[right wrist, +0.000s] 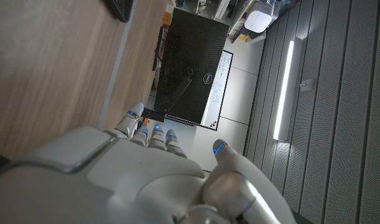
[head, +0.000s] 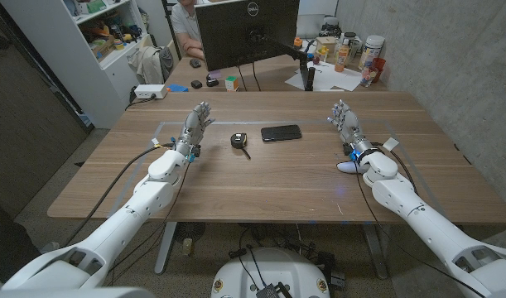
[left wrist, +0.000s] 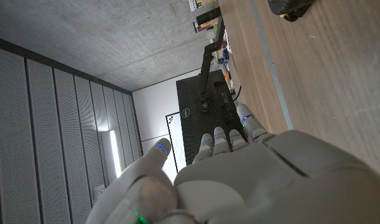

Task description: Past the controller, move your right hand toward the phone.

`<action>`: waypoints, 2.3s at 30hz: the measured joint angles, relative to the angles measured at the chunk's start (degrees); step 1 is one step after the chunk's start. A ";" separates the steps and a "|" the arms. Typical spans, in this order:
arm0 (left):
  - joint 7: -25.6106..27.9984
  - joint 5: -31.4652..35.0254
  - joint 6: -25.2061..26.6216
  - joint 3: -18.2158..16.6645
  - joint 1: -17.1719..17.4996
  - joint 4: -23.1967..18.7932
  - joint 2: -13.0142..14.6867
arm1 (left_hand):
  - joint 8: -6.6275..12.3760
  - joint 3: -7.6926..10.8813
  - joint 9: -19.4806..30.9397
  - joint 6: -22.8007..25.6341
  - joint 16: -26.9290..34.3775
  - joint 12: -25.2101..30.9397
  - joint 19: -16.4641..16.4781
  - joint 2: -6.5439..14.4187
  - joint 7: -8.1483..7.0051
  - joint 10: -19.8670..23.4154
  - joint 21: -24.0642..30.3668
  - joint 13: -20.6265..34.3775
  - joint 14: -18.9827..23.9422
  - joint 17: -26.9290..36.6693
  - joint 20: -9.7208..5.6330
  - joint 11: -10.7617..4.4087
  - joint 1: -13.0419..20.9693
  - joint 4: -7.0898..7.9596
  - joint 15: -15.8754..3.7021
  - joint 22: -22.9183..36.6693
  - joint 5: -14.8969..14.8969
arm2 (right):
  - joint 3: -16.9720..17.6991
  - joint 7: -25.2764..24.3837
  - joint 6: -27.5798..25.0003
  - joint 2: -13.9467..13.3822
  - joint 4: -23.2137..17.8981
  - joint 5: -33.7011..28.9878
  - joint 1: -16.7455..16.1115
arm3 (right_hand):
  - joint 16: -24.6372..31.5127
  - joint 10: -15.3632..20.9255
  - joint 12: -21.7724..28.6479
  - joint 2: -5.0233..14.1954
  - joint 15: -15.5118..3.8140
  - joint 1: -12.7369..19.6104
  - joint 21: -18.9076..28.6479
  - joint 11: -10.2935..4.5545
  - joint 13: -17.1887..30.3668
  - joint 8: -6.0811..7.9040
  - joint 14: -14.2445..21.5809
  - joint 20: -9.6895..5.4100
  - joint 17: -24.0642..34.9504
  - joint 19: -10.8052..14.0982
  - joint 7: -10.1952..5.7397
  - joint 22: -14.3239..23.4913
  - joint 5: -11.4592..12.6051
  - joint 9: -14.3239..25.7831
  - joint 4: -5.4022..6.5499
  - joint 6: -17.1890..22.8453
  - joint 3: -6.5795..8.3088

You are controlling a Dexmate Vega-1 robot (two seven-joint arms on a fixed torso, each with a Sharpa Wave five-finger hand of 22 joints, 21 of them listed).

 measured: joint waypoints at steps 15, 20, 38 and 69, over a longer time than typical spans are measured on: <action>-0.36 0.00 -0.19 0.01 -0.39 0.76 -0.25 | 0.00 0.00 -0.01 0.01 0.01 0.00 0.01 0.00 0.00 0.01 0.37 0.00 0.01 0.00 0.00 0.00 0.00 0.00 0.01 -0.01 0.00 | 0.11 -0.14 0.32 0.05 -0.33 -0.16 0.17 | 0.78 0.32 0.00 -0.01 2.70 0.00 0.11 0.30 -0.01 0.44 1.90 5.59 -0.16 -0.16 -2.61 -0.01 0.00 0.26 0.00 1.99 0.00; -0.56 -0.03 -0.23 0.06 -0.68 1.25 -0.37 | 0.21 0.00 -0.01 0.01 0.01 0.00 -0.31 0.00 0.00 -0.20 0.36 -0.01 0.02 0.00 0.32 -0.20 0.00 0.00 0.01 -0.01 0.00 | 0.13 -0.74 0.32 -0.08 -1.00 -0.54 0.00 | 0.90 1.14 0.00 0.25 3.90 0.95 0.11 0.09 -0.01 0.44 3.76 9.59 -0.34 -0.10 -4.18 -0.01 -0.06 0.26 -1.23 2.94 -0.22; -1.32 -0.10 -0.29 0.37 -1.95 3.28 -1.03 | 0.21 0.00 -0.02 0.01 0.00 0.00 -0.31 0.00 0.00 -0.20 0.36 -0.02 0.03 -0.02 0.32 -0.20 0.00 0.00 0.02 -0.02 0.00 | -1.74 -1.34 2.05 0.35 -2.55 -4.10 1.19 | 0.89 3.31 0.44 0.87 6.64 3.96 -0.72 0.78 -0.01 0.44 6.10 12.98 -0.43 0.99 -4.84 -0.02 -1.78 0.25 -5.24 3.61 -0.66; -2.99 0.04 -0.32 1.22 -5.20 8.18 -2.63 | 0.21 -0.01 -0.03 0.01 0.00 0.00 -0.31 0.00 0.00 -0.19 0.36 -0.03 0.03 -0.17 0.32 -0.20 0.00 0.00 0.02 -0.03 0.00 | -10.58 -9.50 0.88 3.19 -3.01 -24.57 7.01 | -0.24 3.54 0.44 -0.24 6.76 7.64 -3.43 0.55 0.26 0.88 5.53 13.43 -0.41 0.53 -5.94 -0.02 -4.00 0.24 -9.53 5.15 -0.14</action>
